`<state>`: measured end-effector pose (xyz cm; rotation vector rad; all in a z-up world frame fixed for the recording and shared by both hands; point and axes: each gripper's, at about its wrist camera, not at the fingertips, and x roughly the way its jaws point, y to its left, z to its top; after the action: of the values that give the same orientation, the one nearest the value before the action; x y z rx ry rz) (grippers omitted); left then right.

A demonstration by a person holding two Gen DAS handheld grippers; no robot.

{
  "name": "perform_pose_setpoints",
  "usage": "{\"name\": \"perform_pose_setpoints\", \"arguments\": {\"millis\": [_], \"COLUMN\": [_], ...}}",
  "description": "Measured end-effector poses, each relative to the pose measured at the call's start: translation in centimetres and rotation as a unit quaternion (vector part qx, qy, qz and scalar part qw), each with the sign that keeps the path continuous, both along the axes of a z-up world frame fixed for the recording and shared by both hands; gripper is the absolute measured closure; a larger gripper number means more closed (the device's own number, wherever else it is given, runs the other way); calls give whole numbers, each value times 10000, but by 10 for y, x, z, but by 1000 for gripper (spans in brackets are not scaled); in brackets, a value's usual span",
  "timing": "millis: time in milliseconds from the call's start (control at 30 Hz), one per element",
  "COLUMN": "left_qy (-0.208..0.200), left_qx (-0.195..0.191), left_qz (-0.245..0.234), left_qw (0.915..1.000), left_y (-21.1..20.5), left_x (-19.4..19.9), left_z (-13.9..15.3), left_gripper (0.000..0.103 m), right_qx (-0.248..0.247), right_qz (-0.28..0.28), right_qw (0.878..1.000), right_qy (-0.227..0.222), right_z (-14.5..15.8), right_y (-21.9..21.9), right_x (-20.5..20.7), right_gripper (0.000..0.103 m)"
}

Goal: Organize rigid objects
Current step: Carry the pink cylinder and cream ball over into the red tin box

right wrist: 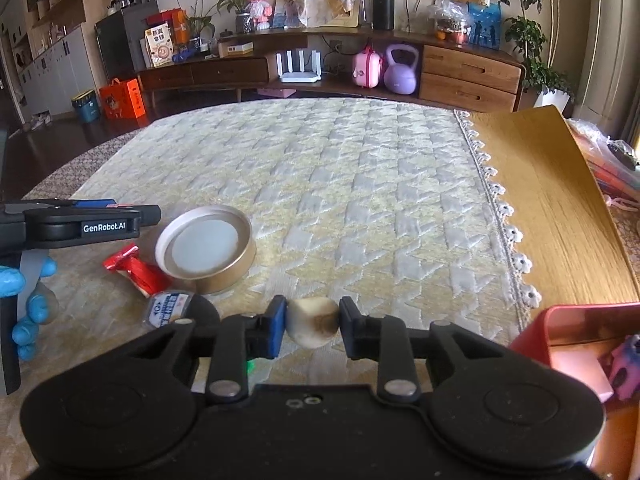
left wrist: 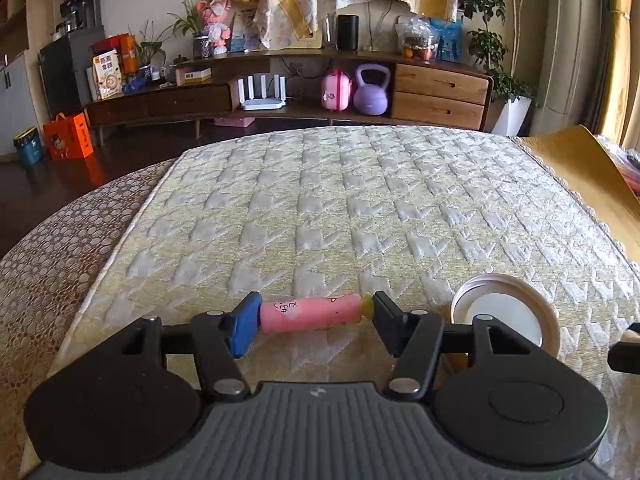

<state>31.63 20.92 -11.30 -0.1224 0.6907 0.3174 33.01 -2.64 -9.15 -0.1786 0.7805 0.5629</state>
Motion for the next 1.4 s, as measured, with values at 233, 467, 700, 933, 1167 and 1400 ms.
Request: {"name": "perform_pose_setpoints", "arguments": {"millis": [233, 467, 700, 933, 1167, 1400], "left_qy": [-109, -225, -290, -333, -369, -331], "left_qx": [-50, -196, -407, -513, -633, -594], "left_qz": [-36, -329, -665, -963, -1324, -1737], "left_qw": [9999, 9990, 9965, 9935, 9885, 9825], "left_y": [-6, -27, -54, -83, -116, -160], "left_x": [-20, -47, -75, -93, -102, -104], "left_z": [25, 53, 76, 98, 122, 130], "left_gripper": [43, 43, 43, 43, 43, 43], "right_qx": [71, 107, 166, 256, 298, 276], "right_qz": [-10, -62, -115, -112, -209, -449], "right_qw": [10000, 9998, 9994, 9987, 9979, 9969], "right_qy": [-68, -184, -283, -437, -530, -591], "right_z": [21, 47, 70, 89, 103, 104], "right_y": [-11, -25, -41, -59, -87, -127], "right_x": [-21, -47, -71, -93, -107, -114], "right_gripper": [76, 76, 76, 76, 76, 76]}}
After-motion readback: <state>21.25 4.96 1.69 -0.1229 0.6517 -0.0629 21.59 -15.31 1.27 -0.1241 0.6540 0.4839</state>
